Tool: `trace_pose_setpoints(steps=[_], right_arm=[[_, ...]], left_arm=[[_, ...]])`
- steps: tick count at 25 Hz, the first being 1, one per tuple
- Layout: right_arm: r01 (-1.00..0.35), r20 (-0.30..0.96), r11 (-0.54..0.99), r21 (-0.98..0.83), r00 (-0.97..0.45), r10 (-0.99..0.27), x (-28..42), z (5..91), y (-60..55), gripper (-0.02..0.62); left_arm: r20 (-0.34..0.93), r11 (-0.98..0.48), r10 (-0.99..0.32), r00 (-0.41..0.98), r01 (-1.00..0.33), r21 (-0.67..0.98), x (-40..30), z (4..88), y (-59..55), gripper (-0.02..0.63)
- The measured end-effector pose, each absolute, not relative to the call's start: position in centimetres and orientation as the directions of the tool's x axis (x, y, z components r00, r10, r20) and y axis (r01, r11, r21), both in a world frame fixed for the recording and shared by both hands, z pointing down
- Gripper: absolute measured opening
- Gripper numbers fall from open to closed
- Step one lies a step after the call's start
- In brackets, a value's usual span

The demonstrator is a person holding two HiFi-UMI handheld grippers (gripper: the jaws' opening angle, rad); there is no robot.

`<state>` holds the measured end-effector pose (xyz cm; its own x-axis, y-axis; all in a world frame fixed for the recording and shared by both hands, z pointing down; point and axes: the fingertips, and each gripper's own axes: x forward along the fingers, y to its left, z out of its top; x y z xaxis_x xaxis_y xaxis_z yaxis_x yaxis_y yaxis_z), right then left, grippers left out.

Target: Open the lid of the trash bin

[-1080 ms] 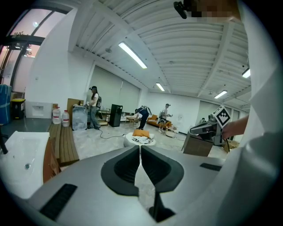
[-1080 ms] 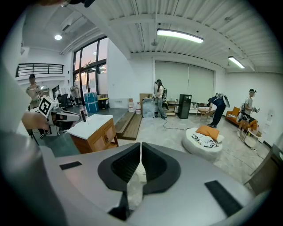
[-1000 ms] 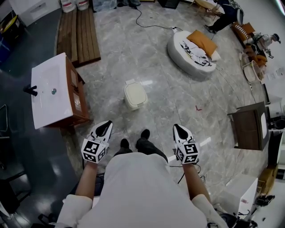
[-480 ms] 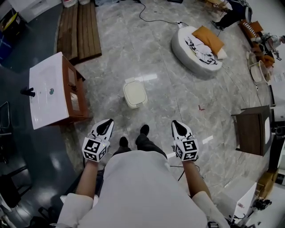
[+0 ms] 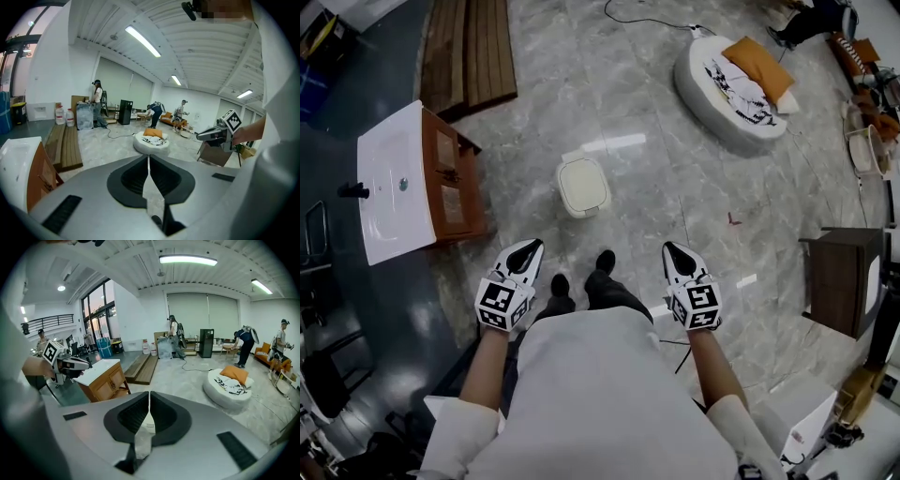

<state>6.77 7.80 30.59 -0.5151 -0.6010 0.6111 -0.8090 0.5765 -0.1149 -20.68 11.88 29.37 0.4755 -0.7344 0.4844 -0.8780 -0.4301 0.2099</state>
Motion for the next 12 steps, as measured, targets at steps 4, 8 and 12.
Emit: trace_pose_setpoints(steps=[4, 8, 12], right_arm=[[-0.793, 0.624, 0.591, -0.149, -0.539, -0.566, 8.1, 32.0, 6.4, 0.031], [-0.779, 0.632, 0.602, -0.175, -0.557, -0.538, 9.3, 33.6, 5.4, 0.031], [-0.763, 0.643, 0.619, -0.187, -0.571, -0.510, 10.3, 35.3, 4.6, 0.031]], left_arm=[[0.525, -0.442, -0.704, 0.479, -0.873, 0.204, -18.2, 30.6, 10.4, 0.026], [0.551, -0.457, -0.678, 0.487, -0.866, 0.203, -15.8, 32.4, 8.8, 0.027], [0.571, -0.460, -0.660, 0.488, -0.864, 0.207, -13.9, 34.4, 7.2, 0.026]])
